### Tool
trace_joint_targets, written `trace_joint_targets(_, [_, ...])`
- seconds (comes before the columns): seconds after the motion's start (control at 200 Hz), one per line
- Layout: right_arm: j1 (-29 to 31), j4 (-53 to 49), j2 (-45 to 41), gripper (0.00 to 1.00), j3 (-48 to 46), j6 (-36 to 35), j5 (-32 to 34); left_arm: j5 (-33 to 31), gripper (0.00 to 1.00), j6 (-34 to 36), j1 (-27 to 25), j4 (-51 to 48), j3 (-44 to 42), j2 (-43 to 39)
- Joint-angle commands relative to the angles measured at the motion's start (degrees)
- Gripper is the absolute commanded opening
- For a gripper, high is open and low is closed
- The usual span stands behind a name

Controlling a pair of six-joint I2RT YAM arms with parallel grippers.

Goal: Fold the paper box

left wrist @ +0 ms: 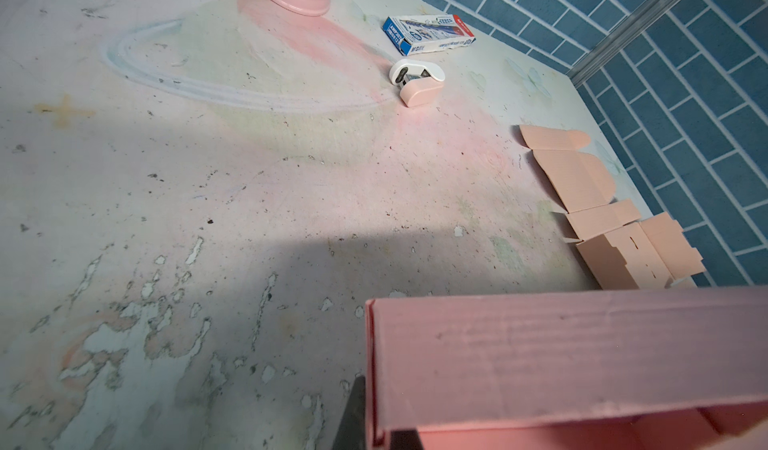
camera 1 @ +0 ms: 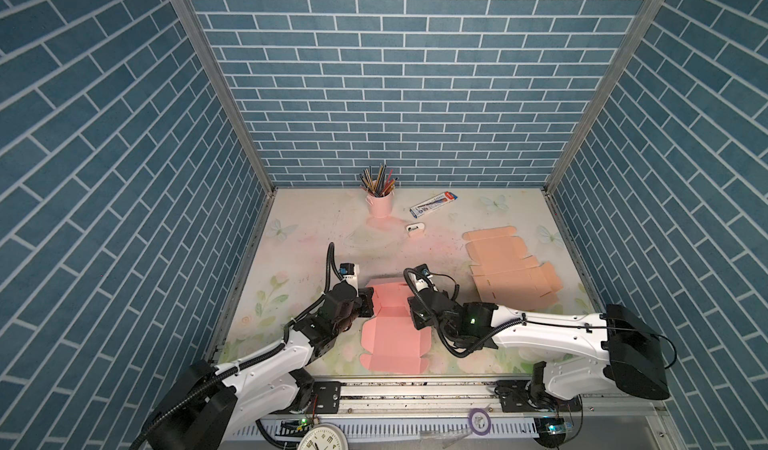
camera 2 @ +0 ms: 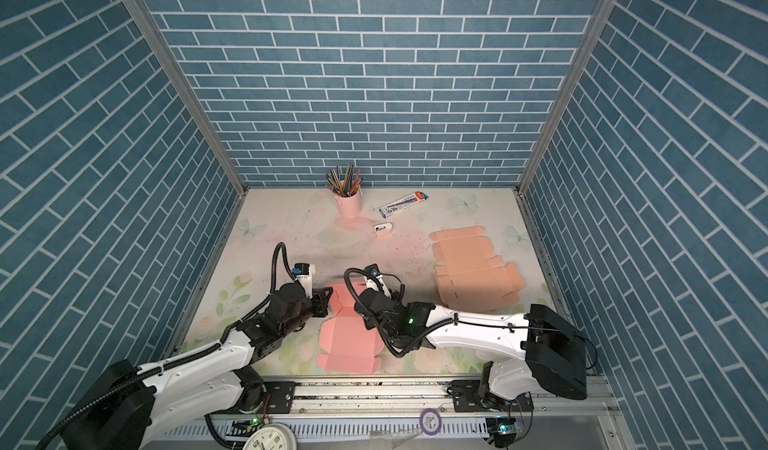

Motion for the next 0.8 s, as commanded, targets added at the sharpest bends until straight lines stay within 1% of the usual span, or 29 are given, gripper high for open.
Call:
trace_joint_targets(0.0, [1.06,-5.33,2.24,0.37,3.65,2.54,5.02,-2.07,0.07,-1.11,-1.18,0.96,2.41,1.49])
trace_joint_targets(0.13, [1.55,-9.54,5.07,0.35,7.05,3.16,7.63,-3.68,0.06,-2.19,-1.88,1.64,2.38,2.74])
trace_joint_targets(0.275, [2.31,-16.7,9.56,0.33,11.78,5.44,11.91,-6.13,0.05,-3.37,-4.34,1.85,2.48,2.55])
trace_joint_targets(0.52, [3.63,-25.96,17.71,0.32,20.05,7.28,16.74,-8.92,0.04,-5.49,-7.22,2.62,2.58,2.38])
trace_joint_targets(0.665, [3.65,-26.76,18.2,0.3,20.47,7.73,17.77,-8.98,0.04,-5.93,-7.8,2.54,3.05,2.35])
trace_joint_targets(0.79, [3.3,-26.54,18.37,0.24,20.3,7.81,17.89,-8.8,0.04,-6.2,-8.64,2.41,3.63,2.16])
